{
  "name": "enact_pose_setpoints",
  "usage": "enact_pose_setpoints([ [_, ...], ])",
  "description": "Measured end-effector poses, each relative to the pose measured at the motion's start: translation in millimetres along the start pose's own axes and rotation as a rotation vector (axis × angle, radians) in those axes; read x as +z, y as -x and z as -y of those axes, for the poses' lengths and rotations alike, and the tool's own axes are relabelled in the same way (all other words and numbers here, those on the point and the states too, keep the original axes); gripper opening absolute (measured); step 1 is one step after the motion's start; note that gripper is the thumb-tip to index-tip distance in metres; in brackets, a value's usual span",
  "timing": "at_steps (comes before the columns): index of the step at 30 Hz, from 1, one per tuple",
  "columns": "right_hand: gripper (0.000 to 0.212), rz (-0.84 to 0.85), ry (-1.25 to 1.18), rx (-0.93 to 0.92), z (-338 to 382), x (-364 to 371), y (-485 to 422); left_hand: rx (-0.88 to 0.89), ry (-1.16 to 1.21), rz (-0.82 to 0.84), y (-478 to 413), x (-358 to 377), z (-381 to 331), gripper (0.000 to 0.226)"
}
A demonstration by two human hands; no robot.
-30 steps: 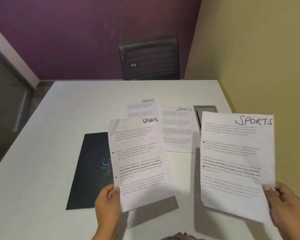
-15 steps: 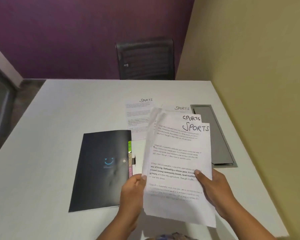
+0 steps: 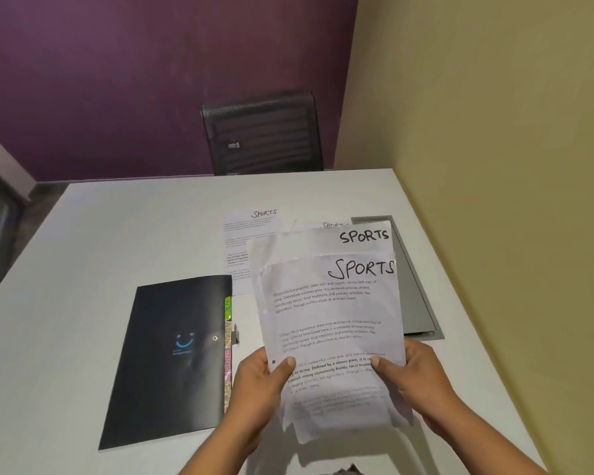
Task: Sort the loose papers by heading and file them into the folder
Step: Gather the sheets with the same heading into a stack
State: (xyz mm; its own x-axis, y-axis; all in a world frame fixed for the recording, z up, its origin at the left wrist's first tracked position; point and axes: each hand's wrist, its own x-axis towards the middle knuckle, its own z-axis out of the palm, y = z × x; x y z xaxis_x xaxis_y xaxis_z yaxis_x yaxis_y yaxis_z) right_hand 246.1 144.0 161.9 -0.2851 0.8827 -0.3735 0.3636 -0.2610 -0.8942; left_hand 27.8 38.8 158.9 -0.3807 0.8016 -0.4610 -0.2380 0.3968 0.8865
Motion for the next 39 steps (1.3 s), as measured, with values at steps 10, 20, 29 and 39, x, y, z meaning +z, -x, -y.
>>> enact_pose_setpoints([
  [10,0.018,-0.100,0.044,-0.206,9,-14,-11,0.213,-0.047,-0.086,-8,26,-5,0.025],
  [20,0.027,-0.058,0.023,-0.175,-2,-18,-30,0.325,-0.257,-0.114,-32,30,8,0.024],
  [29,0.030,-0.071,0.048,-0.105,-11,-23,-50,0.232,-0.265,-0.104,-50,34,12,0.016],
  [39,0.012,-0.207,-0.294,-0.012,33,-26,-91,0.129,-0.202,-0.091,-72,31,-7,0.019],
])
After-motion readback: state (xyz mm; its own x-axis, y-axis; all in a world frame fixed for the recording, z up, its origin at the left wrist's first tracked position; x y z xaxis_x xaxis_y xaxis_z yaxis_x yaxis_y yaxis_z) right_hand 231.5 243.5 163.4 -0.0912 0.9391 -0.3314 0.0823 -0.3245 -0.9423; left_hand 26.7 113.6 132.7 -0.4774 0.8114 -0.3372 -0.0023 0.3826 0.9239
